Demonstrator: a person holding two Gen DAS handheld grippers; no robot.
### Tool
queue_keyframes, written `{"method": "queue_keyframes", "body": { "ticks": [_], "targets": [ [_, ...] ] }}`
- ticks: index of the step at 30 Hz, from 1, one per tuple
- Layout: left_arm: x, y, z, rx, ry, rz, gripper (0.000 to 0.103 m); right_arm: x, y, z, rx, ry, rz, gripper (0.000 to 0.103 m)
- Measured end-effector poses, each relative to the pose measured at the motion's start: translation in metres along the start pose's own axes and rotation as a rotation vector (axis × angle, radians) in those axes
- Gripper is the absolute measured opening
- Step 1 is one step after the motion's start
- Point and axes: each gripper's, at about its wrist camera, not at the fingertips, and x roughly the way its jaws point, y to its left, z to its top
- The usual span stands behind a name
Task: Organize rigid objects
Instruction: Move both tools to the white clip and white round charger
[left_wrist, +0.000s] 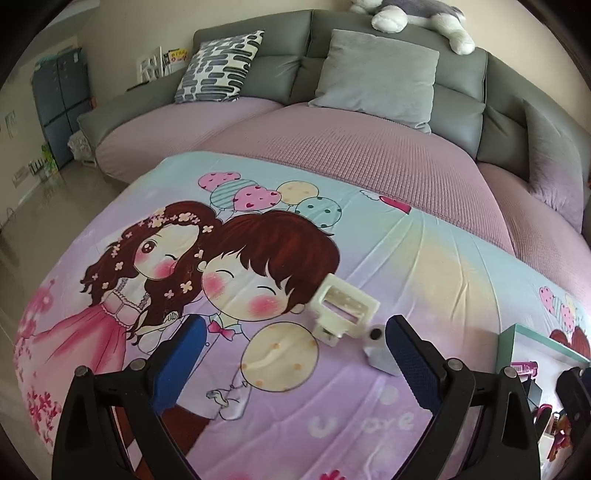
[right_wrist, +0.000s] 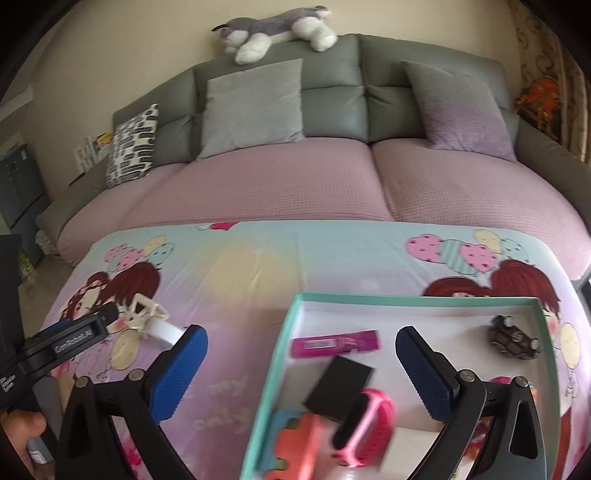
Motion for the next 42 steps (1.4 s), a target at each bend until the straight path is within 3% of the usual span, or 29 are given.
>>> {"method": "queue_keyframes", "body": {
  "ticks": [7,10,24,37,40,42],
  "targets": [
    [0.025,0.023,0.002,0.042,0.081,0.003,0.097,0.023,0.039,-0.003,-0.042,0.047,0.036,0.103],
    [0.032,0.033,0.006,0.042,0.105,-0.03,0.097,0.037,0.053,-0.004,-0.062,0.078,0.036,0.103],
    [0.052,0.065,0.016,-0.005,0.129,-0.047,0.097,0.08,0.098,-0.007,-0.111,0.164,0.093,0.103],
    [0.058,0.068,0.016,-0.021,0.141,-0.067,0.097,0.116,0.123,-0.014,-0.099,0.216,0.161,0.102],
    [0.059,0.069,0.015,-0.044,0.153,-0.07,0.097,0.12,0.121,-0.015,-0.054,0.221,0.193,0.099],
    [0.06,0.07,0.013,-0.07,0.159,-0.079,0.097,0.122,0.12,-0.016,-0.027,0.226,0.206,0.091]
  ]
}}
